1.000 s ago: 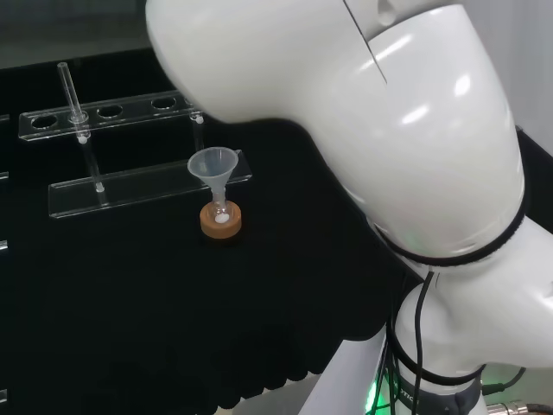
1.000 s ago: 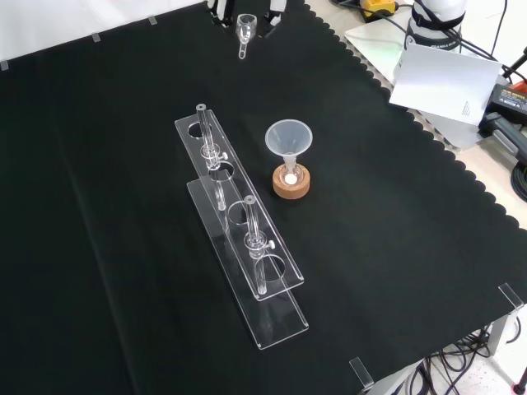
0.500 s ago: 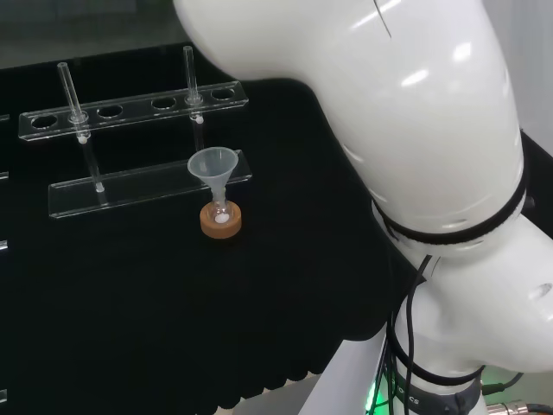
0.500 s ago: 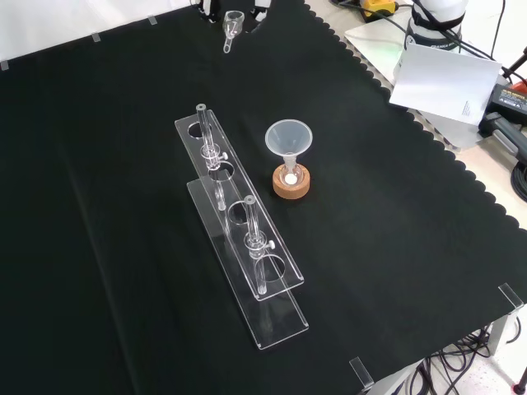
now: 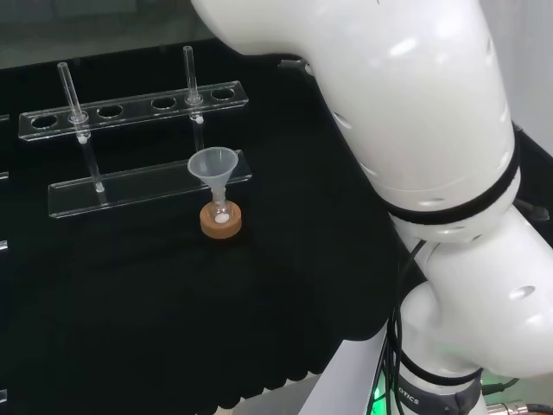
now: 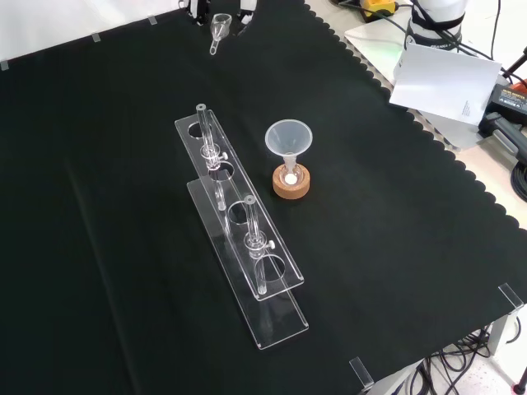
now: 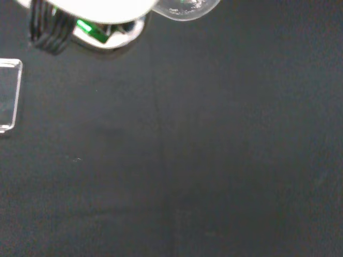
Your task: Put the weighing funnel back on the table.
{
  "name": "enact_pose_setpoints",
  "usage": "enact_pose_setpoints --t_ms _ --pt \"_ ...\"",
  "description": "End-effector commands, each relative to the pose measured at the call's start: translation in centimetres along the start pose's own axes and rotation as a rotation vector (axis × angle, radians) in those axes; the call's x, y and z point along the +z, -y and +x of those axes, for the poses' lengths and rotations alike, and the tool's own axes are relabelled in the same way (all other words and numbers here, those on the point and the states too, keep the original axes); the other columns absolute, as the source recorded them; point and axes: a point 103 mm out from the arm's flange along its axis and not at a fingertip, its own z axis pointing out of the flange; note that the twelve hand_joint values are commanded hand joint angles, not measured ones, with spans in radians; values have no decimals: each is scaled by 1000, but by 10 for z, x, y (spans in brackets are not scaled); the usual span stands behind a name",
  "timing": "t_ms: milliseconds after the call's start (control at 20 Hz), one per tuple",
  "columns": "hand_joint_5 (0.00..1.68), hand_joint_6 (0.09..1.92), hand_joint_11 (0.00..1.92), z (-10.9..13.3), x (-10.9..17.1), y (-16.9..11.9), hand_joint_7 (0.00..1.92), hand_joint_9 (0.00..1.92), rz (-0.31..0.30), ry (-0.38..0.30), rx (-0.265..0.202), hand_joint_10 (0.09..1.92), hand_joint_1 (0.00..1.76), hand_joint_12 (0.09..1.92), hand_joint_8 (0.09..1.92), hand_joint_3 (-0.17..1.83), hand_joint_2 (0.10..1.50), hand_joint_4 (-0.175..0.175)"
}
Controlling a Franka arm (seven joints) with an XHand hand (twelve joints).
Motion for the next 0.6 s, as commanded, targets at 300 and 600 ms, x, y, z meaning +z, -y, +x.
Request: enact_pose_setpoints --t_ms 300,600 --pt "1345 539 975 -5 46 -70 783 1178 59 17 -15 148 1132 946 603 645 637 175" --pt "1344 540 976 -4 67 -99 782 1178 88 40 -6 147 1132 946 603 645 637 175"
